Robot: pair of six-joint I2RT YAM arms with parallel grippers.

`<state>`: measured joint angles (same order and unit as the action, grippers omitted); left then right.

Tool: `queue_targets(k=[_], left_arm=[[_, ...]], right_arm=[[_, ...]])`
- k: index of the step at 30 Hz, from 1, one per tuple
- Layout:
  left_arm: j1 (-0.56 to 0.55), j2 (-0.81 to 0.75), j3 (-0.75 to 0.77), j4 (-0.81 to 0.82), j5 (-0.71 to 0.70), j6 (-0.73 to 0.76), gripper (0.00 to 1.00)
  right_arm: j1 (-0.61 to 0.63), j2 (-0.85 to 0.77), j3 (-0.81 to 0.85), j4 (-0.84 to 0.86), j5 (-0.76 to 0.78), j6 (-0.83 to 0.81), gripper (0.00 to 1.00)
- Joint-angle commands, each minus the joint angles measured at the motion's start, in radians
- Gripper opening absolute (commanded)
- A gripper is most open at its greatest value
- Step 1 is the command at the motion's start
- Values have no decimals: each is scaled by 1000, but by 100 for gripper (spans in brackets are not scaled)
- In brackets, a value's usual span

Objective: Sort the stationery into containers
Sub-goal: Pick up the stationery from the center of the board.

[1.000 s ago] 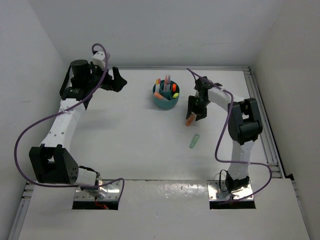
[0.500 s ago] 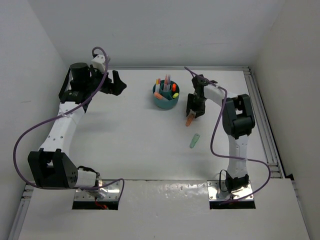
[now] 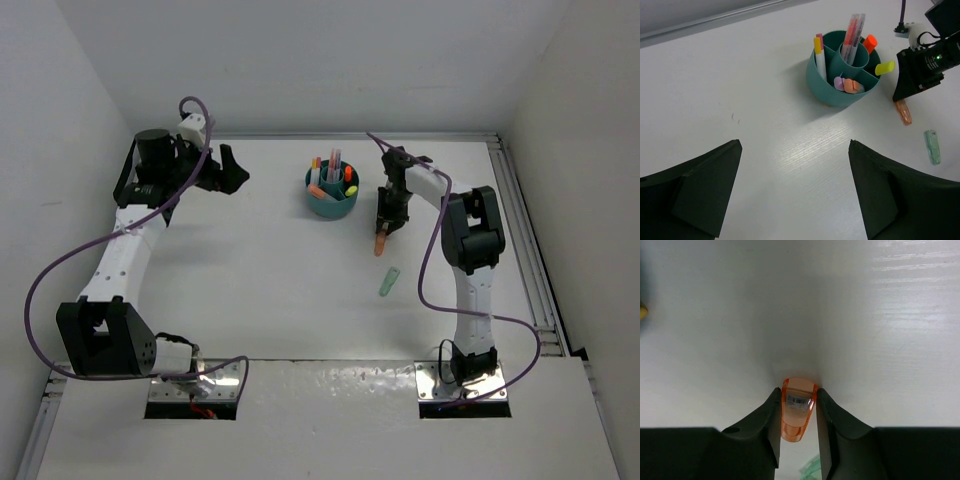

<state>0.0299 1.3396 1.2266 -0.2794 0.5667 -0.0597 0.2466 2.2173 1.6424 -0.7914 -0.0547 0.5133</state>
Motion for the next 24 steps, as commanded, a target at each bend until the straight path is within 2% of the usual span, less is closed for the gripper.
queue_targets(k=[1, 7, 14, 20, 23, 24], left_arm=[[22, -25, -6, 29, 35, 11, 95], [28, -25, -6, 42, 50, 12, 95], [44, -28, -4, 66, 79, 15, 96], [56, -26, 7, 82, 110, 23, 97], [59, -11, 22, 75, 116, 32, 97], [61, 0, 28, 81, 114, 34, 97]], right_arm=[[6, -5, 27, -25, 7, -10, 20], [3, -16, 83, -9, 4, -15, 0], [-46, -62, 197, 90, -63, -1, 0], [-85, -131, 257, 300, -76, -32, 0], [-87, -154, 246, 412, -34, -85, 0], [-87, -168, 235, 496, -21, -97, 0]])
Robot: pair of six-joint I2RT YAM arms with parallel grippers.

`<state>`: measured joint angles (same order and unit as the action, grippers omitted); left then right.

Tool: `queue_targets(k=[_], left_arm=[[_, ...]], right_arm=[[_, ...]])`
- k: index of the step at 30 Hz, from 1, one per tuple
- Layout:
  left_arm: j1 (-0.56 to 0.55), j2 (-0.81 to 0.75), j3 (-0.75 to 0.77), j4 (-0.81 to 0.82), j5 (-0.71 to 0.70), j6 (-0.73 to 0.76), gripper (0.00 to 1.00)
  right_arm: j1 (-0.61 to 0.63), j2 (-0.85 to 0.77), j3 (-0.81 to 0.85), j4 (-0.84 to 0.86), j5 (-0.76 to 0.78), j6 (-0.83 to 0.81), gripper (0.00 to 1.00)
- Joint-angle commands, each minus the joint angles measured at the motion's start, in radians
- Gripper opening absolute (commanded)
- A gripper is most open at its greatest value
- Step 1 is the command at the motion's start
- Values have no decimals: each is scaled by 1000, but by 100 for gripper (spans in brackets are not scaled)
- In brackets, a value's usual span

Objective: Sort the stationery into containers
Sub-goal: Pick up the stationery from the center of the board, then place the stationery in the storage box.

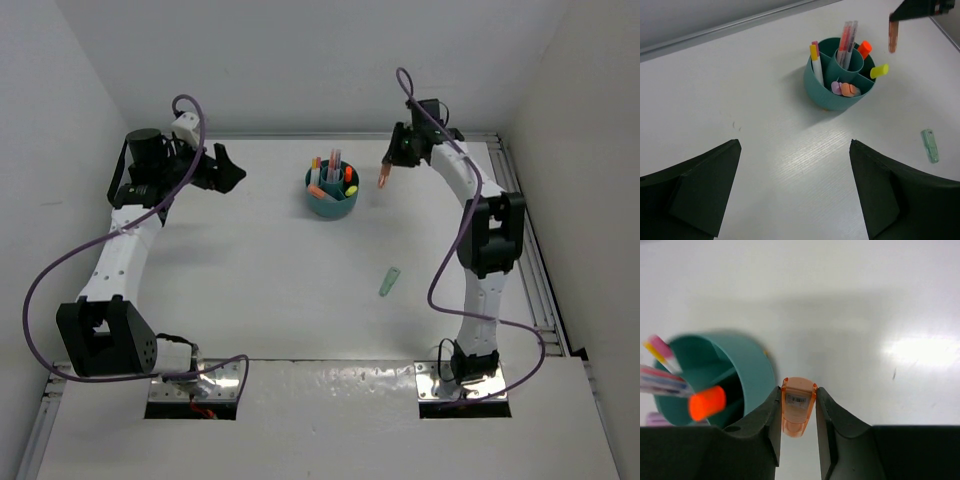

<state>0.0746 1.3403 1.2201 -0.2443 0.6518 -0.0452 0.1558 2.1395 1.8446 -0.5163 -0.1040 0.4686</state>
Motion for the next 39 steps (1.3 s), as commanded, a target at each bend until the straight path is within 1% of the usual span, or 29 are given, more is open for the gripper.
queue_targets(k=[1, 3, 7, 8, 13, 23, 28, 37, 39], left_arm=[[16, 6, 39, 49, 32, 18, 97], [19, 26, 53, 60, 34, 10, 97], [21, 53, 84, 65, 35, 5, 97], [22, 56, 87, 71, 31, 4, 97], [24, 53, 81, 77, 19, -4, 97], [24, 31, 58, 86, 3, -27, 97], [24, 28, 58, 80, 0, -28, 97], [21, 16, 47, 76, -9, -33, 97], [19, 14, 45, 76, -14, -33, 99]], right_arm=[[5, -95, 10, 270, 47, -51, 0], [7, -86, 4, 387, 46, -32, 0], [34, -43, 41, 488, 33, -19, 0], [39, -40, 38, 542, 36, -22, 0], [65, 16, 47, 625, 41, -2, 0], [106, 65, 8, 716, 33, 30, 0], [123, 68, -13, 710, 9, 28, 0], [146, 42, -107, 707, -25, 18, 0], [148, 45, -114, 704, -33, 18, 0]])
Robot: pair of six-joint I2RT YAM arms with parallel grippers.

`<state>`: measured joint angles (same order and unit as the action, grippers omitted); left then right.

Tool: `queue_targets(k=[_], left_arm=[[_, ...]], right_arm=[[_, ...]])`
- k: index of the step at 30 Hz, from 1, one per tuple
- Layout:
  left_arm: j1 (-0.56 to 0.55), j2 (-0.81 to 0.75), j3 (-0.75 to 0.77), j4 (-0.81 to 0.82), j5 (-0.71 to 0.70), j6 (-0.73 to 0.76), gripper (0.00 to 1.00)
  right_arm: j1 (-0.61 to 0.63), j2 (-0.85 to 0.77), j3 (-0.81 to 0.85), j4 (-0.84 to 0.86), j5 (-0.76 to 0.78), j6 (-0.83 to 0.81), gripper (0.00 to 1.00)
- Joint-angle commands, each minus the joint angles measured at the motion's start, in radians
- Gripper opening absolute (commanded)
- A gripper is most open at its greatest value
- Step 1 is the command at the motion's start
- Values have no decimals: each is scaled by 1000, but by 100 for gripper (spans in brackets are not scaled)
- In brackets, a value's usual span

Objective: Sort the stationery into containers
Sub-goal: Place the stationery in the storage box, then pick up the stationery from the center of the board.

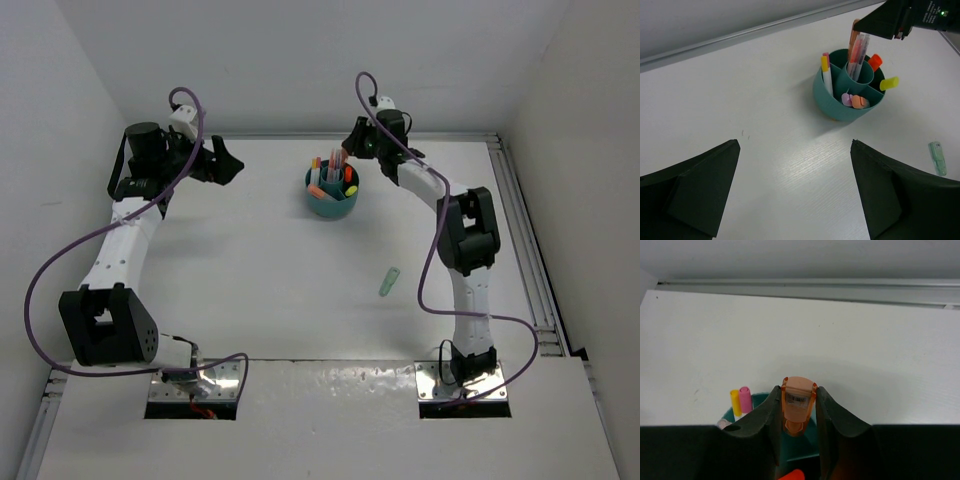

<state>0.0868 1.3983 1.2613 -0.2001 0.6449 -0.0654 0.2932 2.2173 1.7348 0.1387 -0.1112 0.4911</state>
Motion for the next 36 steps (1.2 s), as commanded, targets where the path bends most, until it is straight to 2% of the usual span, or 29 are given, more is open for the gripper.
queue_targets(k=[1, 3, 4, 7, 8, 11, 15, 19, 22, 23, 25, 31, 36], left_arm=[[8, -44, 6, 30, -7, -16, 100], [5, -42, 9, 25, -10, -16, 100], [7, -42, 15, 24, -11, -14, 100], [8, -44, 20, 19, -19, -13, 100], [7, -45, 23, 19, -21, -13, 100], [7, -48, 23, 21, -21, -11, 100], [7, -56, 18, 48, -25, -13, 100], [7, -64, 12, 74, -27, -13, 100], [7, -82, -13, 97, -24, -13, 100], [7, -93, -23, 106, -21, -14, 100], [5, -111, -49, 119, -16, -13, 100], [-2, -143, -108, 116, -13, -10, 100], [-9, -154, -132, 99, -11, -13, 100]], right_arm=[[11, -31, 0, 38, -31, 3, 0], [14, -30, 0, 35, -41, 6, 0], [18, -28, 2, 32, -47, 4, 4], [18, -36, 5, 16, -67, 15, 34], [18, -48, 8, 7, -73, 26, 49], [14, -83, 6, 1, -79, 38, 58], [-3, -157, 8, -36, -88, 73, 58], [-55, -296, -35, -129, -117, 69, 51], [-92, -407, -131, -286, -191, -2, 40], [-100, -438, -199, -379, -202, -44, 32], [-114, -525, -271, -532, -222, -115, 28], [-114, -703, -604, -849, -157, -148, 30], [-85, -688, -736, -924, -91, -45, 41]])
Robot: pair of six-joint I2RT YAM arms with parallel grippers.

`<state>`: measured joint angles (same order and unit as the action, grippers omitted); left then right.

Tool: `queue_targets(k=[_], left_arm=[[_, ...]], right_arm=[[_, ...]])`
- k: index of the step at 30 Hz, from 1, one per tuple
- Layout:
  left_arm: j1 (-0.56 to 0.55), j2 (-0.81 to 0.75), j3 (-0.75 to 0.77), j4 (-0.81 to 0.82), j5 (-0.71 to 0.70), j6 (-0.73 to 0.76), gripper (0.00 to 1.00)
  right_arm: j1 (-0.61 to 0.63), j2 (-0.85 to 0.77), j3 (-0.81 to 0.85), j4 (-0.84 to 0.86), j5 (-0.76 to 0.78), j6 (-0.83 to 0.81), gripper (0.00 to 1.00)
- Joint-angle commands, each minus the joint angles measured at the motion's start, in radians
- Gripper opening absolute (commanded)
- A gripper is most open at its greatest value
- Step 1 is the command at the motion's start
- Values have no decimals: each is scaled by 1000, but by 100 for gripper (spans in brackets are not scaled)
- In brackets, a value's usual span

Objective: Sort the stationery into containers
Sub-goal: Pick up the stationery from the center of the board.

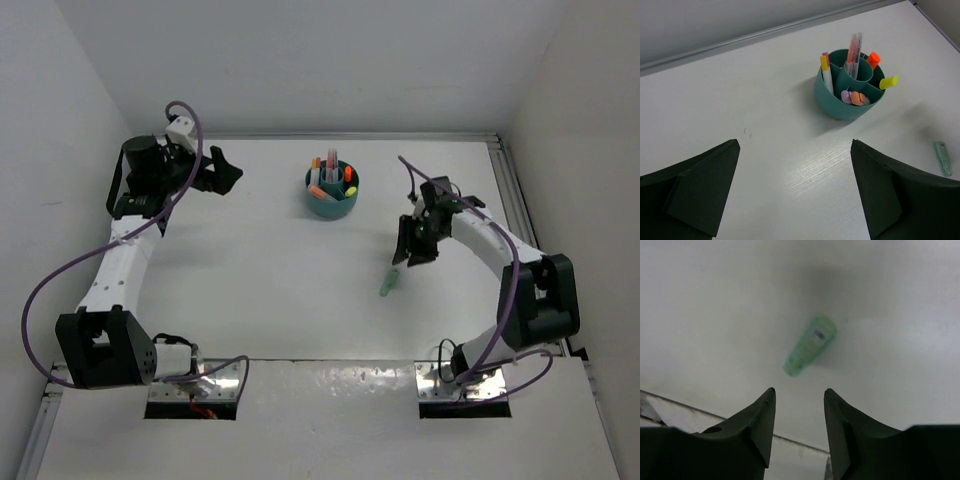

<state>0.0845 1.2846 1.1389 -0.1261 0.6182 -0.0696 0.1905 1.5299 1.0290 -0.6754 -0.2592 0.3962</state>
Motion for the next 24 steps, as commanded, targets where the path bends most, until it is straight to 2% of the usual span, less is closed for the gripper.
queue_targets(k=[1, 3, 5, 11, 24], left_arm=[[-8, -41, -16, 20, 18, -9, 100], [-14, -41, -16, 7, 21, -3, 100], [-17, -44, -13, -12, 25, 7, 100], [-15, -62, -10, -53, 20, 37, 100], [-8, -143, -53, -124, -18, 113, 100]], right_arm=[[18, 12, -64, -107, 60, 76, 44], [21, 9, -92, -78, 61, 102, 53], [26, 33, -99, -73, 64, 119, 56], [26, 101, -72, -47, 80, 171, 57], [26, 325, 120, -73, 110, 233, 56]])
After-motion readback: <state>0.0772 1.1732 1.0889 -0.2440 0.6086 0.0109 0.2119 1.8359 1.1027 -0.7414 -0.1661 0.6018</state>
